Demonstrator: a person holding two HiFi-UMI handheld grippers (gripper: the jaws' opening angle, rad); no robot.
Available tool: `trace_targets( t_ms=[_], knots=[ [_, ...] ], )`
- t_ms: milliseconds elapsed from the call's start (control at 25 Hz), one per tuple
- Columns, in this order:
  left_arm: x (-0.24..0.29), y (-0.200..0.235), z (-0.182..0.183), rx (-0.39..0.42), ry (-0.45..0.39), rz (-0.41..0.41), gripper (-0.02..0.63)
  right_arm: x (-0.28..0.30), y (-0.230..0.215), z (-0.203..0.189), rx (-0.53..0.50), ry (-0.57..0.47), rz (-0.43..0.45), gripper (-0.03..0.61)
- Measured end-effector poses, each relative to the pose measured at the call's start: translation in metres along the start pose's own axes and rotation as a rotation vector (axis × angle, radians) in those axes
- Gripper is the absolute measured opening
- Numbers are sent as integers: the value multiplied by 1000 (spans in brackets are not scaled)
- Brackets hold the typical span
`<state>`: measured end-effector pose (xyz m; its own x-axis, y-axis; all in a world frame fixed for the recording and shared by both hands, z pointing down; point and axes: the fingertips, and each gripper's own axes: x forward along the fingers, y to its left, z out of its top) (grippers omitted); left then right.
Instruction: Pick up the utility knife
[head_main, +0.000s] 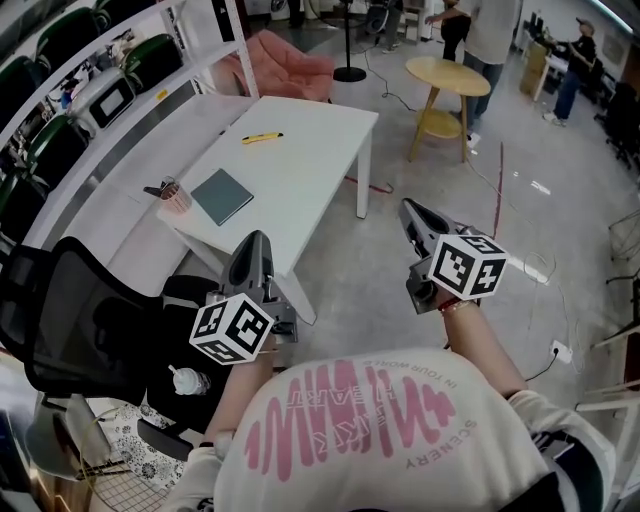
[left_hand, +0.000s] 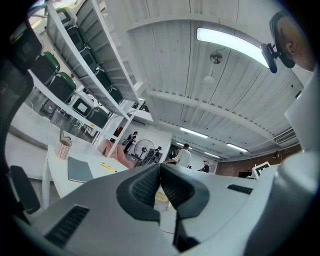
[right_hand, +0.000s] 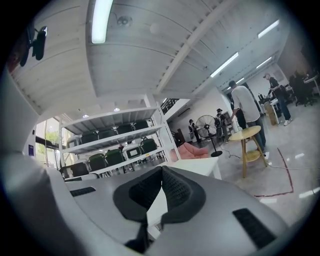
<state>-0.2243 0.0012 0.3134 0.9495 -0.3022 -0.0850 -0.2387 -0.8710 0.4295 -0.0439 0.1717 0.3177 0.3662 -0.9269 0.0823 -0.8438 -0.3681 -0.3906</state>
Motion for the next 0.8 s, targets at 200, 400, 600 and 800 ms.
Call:
trace_targets(
  t_ms=[200,400,600,800],
  knots=[
    [17,15,-4,-16,-9,12,25,18,-8,-11,-36,27,-6,15],
    [28,18,-8,-19,-3,10,25,30,-18,-8,-22,31,-5,15],
    [26,43,-8,-28,14,89,25,49,-11,-9,-11,29,20,15],
    [27,42,-18,-54,41,47,25,59,-9,-37,-24,117,31,15]
  ],
)
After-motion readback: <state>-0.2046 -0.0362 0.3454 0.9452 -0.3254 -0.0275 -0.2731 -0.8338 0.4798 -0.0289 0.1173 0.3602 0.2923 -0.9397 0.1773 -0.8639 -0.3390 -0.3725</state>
